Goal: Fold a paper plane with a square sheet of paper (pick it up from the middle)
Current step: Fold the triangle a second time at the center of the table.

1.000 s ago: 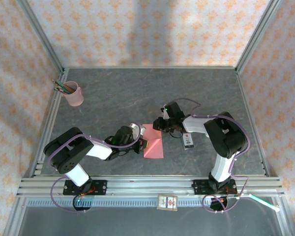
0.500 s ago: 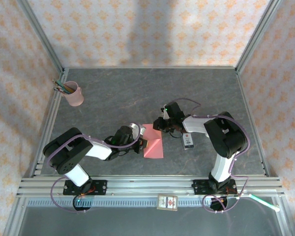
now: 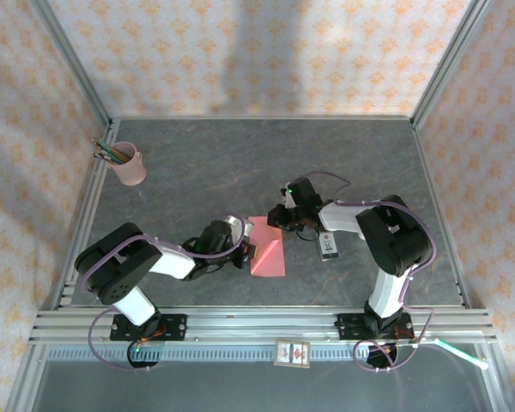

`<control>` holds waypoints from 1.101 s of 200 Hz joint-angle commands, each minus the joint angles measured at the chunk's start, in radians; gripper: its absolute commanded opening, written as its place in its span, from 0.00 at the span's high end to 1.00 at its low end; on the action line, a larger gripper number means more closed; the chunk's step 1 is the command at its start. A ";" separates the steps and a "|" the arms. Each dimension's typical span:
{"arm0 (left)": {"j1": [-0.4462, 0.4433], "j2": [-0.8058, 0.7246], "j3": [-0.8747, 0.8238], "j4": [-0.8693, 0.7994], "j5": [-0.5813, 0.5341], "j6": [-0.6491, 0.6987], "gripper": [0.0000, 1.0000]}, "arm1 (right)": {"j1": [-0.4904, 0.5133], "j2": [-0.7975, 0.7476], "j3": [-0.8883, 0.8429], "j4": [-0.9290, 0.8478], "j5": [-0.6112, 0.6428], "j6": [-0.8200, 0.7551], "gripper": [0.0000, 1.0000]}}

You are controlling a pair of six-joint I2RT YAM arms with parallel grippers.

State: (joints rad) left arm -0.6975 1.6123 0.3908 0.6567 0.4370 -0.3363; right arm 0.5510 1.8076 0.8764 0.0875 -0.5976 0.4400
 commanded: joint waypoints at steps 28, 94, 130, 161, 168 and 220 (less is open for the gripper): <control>0.011 0.005 0.004 -0.018 -0.011 0.005 1.00 | 0.003 0.056 -0.022 -0.065 0.072 -0.021 0.79; 0.009 0.027 0.020 -0.041 -0.014 0.008 1.00 | 0.003 0.056 -0.020 -0.069 0.072 -0.025 0.79; 0.009 0.040 0.034 -0.084 -0.026 0.006 1.00 | 0.003 0.055 -0.009 -0.074 0.068 -0.027 0.78; 0.009 0.059 0.046 -0.119 -0.036 0.003 1.00 | 0.003 0.053 0.006 -0.081 0.067 -0.030 0.77; 0.009 0.062 0.048 -0.124 -0.038 0.003 1.00 | 0.003 0.053 0.008 -0.084 0.067 -0.032 0.76; 0.009 0.070 0.050 -0.164 -0.064 -0.003 1.00 | 0.001 0.027 0.049 -0.119 0.068 -0.045 0.74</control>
State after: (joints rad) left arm -0.6933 1.6257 0.4305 0.5838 0.4374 -0.3401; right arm 0.5510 1.8172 0.9073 0.0624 -0.5972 0.4236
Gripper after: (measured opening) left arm 0.062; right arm 0.253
